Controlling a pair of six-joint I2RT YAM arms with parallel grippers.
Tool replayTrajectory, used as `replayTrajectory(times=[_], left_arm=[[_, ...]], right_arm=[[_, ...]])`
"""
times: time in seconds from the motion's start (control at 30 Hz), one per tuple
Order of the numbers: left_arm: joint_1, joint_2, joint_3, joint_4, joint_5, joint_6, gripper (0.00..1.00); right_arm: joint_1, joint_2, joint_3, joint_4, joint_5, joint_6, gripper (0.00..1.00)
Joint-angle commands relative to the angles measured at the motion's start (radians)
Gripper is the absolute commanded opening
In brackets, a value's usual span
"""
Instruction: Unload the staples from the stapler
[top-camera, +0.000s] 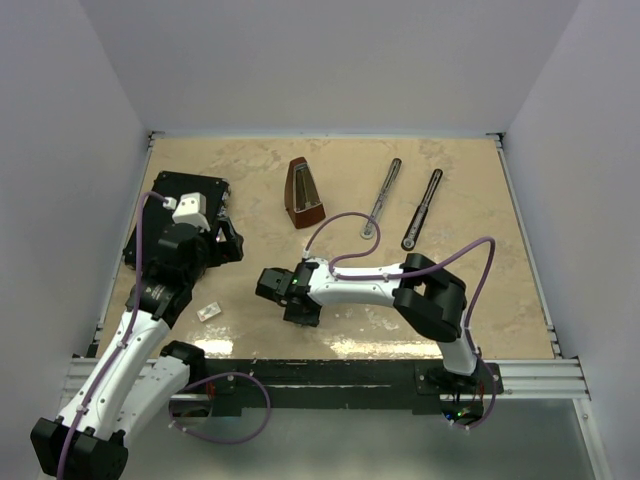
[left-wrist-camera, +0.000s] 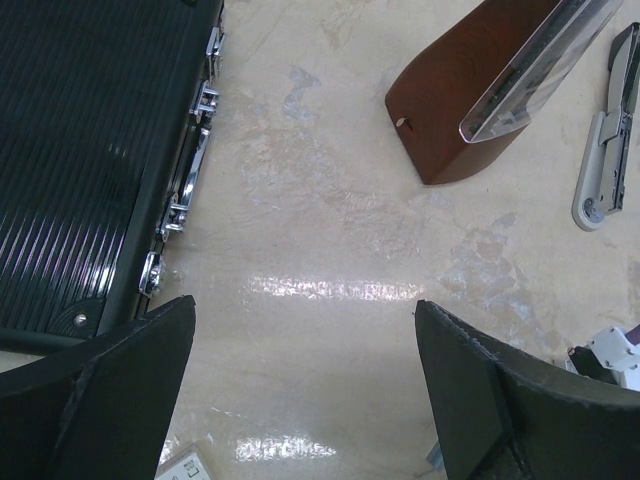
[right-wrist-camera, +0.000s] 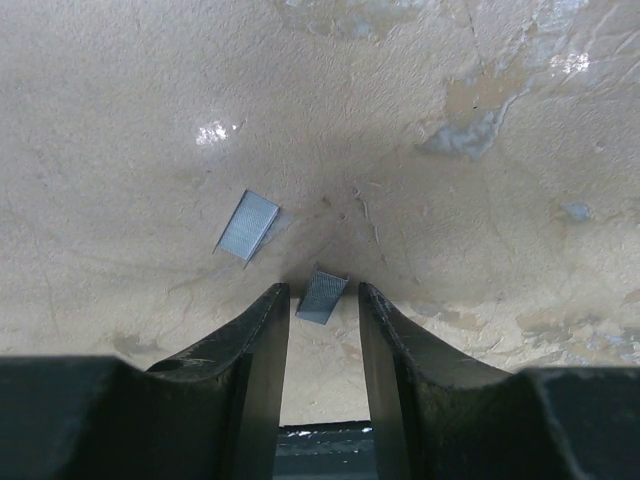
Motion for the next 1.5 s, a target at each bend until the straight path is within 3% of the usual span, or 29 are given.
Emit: replayTrajectory(times=[0.0,0.6,0.77,0.97,1.47], left_arm=[[0.003,-0.009,-0.009,0.013,-0.004,0.009,0.96],[0.003,0.001,-0.009,0.011,-0.014,0.006,0.96],[0.003,0.002,-0.009,0.011,-0.015,0.006,0.96],[0.003,0.01,-0.009,0.011,-0.012,0.007,0.96],[0.003,0.024,-0.009,0.013,-0.015,0.007,0.96]], right_arm=[[0.002,-0.021,-0.036,-0.015,0.043,-0.003,0.37],[0.002,-0.08,-0.09,0.059,0.096,-0.17,0.22],[0.001,-0.106,-0.096,0.057,0.135,-0.231,0.13],[-0.013,-0.169,-0.12,0.076,0.139,-0.327,0.12],[-0.238,-0.354,-0.268,0.114,0.144,-0.495,0.12]])
